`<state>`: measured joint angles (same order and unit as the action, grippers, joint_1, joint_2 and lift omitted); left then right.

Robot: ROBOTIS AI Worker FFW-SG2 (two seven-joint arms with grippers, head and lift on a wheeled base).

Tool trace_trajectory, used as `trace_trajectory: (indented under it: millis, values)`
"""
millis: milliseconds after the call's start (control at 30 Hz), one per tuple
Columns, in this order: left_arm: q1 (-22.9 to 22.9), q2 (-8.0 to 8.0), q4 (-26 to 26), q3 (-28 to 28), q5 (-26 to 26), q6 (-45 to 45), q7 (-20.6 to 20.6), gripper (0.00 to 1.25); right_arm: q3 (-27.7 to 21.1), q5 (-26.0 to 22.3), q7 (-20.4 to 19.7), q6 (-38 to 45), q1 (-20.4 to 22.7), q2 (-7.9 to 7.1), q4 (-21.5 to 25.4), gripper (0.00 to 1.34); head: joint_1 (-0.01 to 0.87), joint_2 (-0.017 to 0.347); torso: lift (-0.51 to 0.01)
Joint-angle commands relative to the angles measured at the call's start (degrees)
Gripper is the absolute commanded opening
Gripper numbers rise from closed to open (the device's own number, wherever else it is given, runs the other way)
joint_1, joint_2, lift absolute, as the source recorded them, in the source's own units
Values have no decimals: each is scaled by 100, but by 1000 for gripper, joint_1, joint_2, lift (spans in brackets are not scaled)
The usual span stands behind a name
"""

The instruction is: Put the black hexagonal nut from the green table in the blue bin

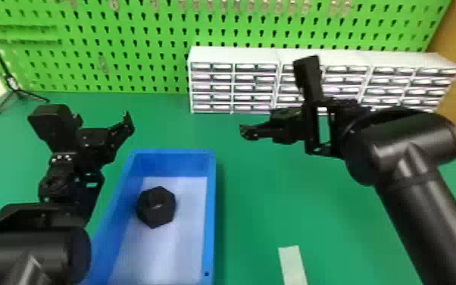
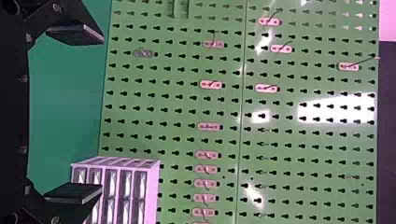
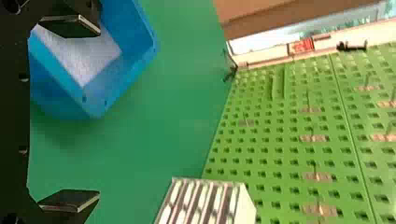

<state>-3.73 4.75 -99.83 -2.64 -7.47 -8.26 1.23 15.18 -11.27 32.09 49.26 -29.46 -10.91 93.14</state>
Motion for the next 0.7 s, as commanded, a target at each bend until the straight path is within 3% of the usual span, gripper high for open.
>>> trace_trajectory:
  millis: [0, 267, 667]
  values:
    - [4, 0, -1, -9, 0, 0, 0, 1086, -393, 257, -1, -241, 213, 72, 73, 1250, 686, 28, -96]
    - [4, 0, -10, -9, -9, 0, 0, 1086, -841, 670, -54, -716, 503, 186, 82, 1250, 686, 28, -96]
    - [-14, 0, -10, -9, -9, 0, 0, 1086, -1263, 731, -845, -1612, 1048, 344, 125, 1250, 686, 28, -96]
